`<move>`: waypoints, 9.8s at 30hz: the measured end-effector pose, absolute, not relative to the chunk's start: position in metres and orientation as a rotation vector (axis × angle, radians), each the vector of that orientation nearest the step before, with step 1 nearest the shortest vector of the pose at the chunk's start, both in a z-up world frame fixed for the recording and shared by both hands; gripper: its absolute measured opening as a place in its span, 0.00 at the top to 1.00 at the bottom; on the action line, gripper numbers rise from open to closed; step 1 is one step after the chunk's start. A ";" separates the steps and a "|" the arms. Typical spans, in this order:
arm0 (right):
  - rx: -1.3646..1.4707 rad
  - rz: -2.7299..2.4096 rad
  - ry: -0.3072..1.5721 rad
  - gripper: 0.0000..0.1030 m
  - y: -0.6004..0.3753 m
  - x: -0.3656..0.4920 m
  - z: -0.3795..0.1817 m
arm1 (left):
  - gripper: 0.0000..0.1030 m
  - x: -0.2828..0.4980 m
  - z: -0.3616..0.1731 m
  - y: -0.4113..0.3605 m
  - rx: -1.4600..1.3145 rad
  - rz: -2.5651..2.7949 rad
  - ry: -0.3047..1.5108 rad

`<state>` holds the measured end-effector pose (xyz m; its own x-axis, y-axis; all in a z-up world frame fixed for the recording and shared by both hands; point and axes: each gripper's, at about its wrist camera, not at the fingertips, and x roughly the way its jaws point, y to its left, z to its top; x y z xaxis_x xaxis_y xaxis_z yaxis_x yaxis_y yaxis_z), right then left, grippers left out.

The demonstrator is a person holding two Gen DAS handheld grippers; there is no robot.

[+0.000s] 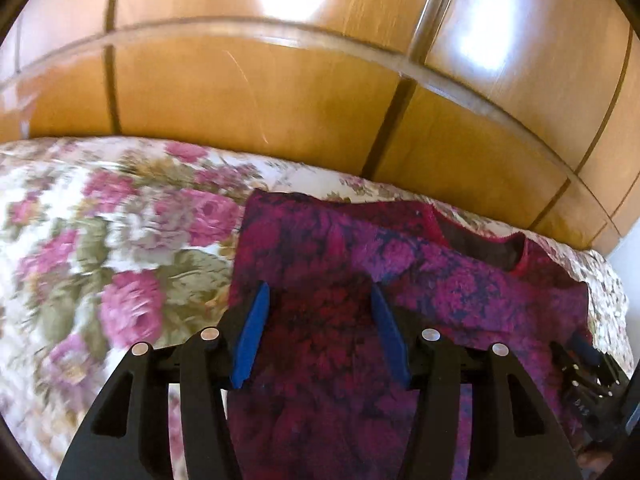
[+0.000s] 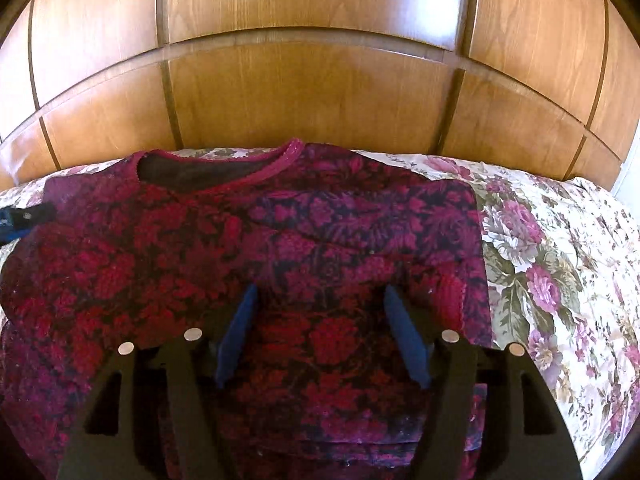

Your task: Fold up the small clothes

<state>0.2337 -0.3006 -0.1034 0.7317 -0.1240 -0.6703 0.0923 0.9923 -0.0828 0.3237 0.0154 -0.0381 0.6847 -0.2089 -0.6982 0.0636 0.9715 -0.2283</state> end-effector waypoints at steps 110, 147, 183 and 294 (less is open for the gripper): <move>0.747 0.150 0.755 0.04 -0.432 0.071 -0.057 | 0.26 0.164 -0.052 0.165 -0.801 -0.488 0.919; 0.445 0.069 1.010 0.76 -0.387 -0.098 -0.095 | 0.87 -0.006 -0.062 0.146 -0.516 -0.555 1.095; 0.026 0.008 0.716 0.83 -0.335 -0.013 0.005 | 0.87 0.066 0.035 0.110 -0.180 -0.548 0.713; 0.012 0.037 0.842 0.36 -0.288 0.031 -0.092 | 0.81 0.096 -0.016 0.113 -0.309 -0.299 0.816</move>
<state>0.0310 -0.2881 -0.0916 0.6651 0.0375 -0.7458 -0.0281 0.9993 0.0252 0.0956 0.1131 -0.0161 0.6483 -0.3756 -0.6623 0.1405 0.9139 -0.3808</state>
